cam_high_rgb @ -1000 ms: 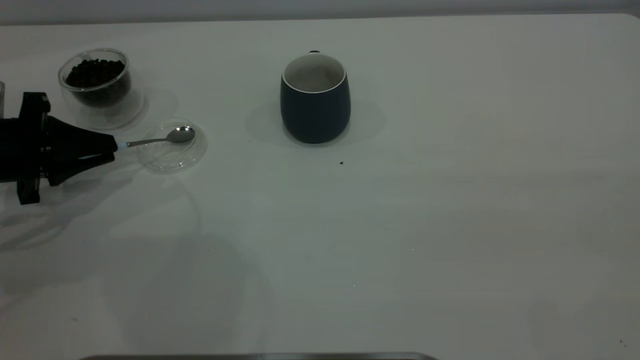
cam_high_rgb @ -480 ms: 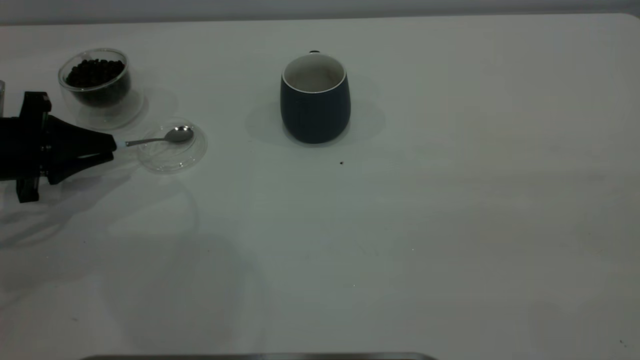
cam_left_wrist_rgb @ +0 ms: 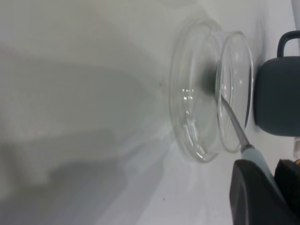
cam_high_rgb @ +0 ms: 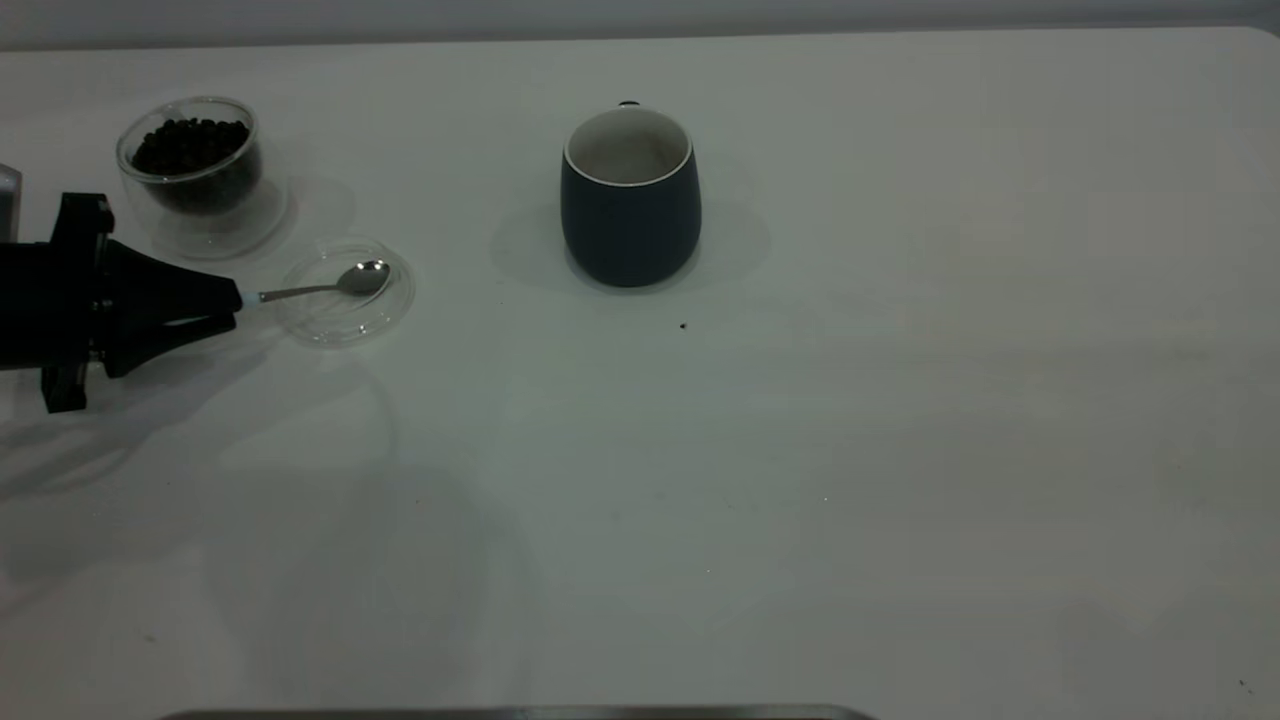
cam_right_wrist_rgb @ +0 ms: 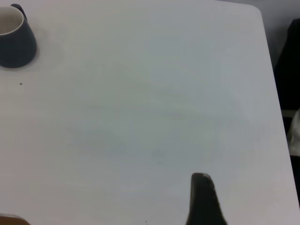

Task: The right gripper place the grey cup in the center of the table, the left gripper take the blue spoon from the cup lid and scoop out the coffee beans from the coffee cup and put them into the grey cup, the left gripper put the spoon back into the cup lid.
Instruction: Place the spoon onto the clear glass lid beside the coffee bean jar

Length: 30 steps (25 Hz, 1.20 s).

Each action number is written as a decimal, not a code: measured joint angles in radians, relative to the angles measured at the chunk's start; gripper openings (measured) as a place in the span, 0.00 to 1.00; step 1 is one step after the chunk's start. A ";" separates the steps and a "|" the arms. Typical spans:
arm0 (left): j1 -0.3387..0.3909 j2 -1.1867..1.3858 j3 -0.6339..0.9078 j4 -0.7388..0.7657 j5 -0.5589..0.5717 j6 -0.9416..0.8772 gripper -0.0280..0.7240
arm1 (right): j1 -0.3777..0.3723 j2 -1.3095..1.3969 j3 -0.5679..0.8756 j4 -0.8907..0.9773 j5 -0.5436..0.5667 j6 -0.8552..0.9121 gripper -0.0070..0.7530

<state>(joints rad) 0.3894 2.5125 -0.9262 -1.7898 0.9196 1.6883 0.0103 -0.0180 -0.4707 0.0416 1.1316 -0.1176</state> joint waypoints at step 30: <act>0.000 0.040 -0.021 -0.001 -0.044 -0.012 0.84 | 0.000 0.000 0.000 0.000 0.000 0.000 0.62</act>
<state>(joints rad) 0.3894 2.5524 -0.9477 -1.7904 0.8754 1.6759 0.0103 -0.0180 -0.4707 0.0416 1.1316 -0.1176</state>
